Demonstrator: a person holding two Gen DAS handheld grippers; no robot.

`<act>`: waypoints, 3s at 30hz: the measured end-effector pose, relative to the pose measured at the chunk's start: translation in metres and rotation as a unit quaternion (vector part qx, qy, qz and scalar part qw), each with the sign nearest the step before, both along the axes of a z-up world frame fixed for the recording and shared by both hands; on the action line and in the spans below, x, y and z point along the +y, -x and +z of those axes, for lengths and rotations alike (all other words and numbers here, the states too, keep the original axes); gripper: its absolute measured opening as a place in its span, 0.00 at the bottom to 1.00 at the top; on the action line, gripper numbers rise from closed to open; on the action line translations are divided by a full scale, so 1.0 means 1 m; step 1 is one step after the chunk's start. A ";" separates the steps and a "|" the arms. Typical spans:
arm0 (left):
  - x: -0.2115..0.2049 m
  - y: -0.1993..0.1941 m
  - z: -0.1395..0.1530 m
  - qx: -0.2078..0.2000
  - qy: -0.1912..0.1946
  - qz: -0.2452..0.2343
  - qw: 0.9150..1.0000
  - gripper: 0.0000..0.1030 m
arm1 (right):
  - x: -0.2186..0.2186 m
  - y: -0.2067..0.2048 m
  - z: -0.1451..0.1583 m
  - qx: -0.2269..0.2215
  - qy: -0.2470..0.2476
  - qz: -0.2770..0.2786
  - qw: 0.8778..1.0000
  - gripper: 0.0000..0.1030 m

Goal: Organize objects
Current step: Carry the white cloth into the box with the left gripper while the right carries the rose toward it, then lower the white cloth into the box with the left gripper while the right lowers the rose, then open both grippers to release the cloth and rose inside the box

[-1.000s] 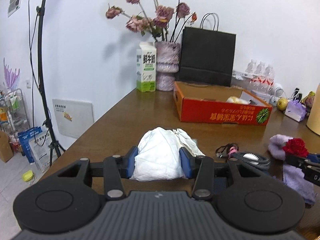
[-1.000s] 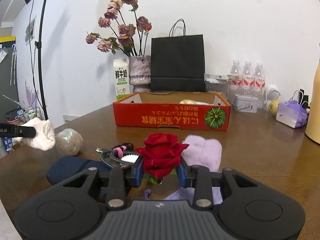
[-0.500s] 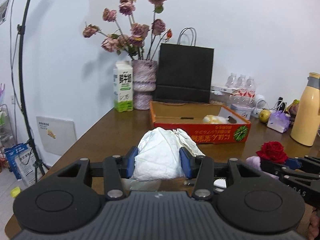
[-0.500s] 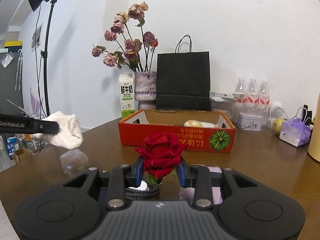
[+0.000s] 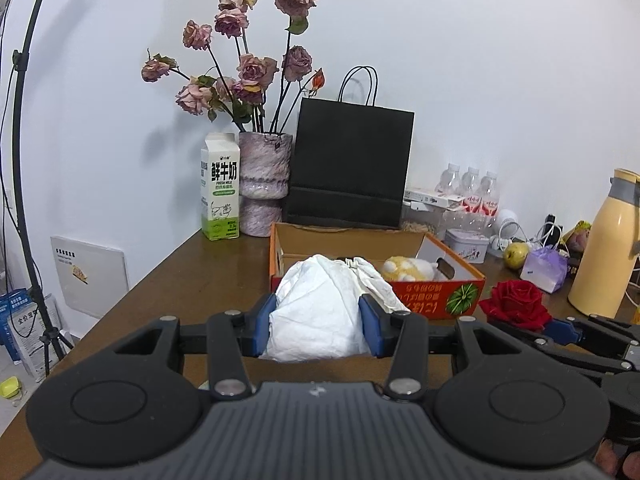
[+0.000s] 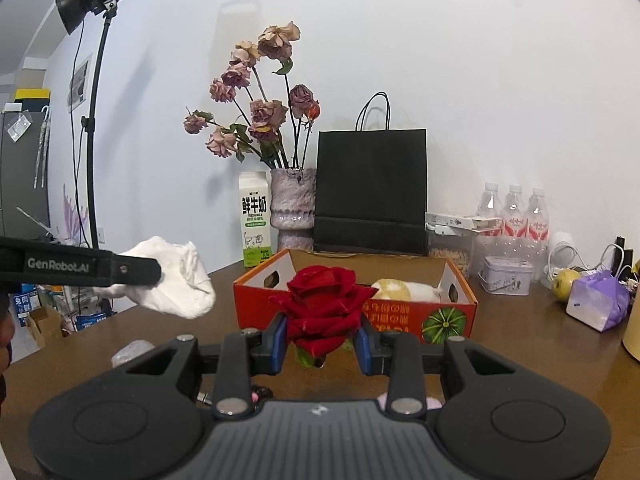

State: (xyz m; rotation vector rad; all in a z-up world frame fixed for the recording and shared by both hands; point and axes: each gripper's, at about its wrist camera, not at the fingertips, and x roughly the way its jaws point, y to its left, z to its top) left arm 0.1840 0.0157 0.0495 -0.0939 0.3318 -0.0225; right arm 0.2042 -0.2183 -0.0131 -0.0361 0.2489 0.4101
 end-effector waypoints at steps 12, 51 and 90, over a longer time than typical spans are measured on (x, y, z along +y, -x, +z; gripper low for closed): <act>-0.008 -0.036 0.016 -0.017 0.013 0.010 1.000 0.44 | 0.014 -0.038 0.027 -0.020 0.010 0.011 1.000 0.32; -0.017 -0.180 0.023 0.006 0.053 0.055 0.997 0.45 | 0.033 -0.180 0.051 -0.007 0.015 0.016 1.000 0.32; -0.035 -0.247 -0.032 0.030 0.007 0.050 0.998 0.48 | 0.024 -0.262 -0.012 0.078 0.028 -0.043 0.996 0.32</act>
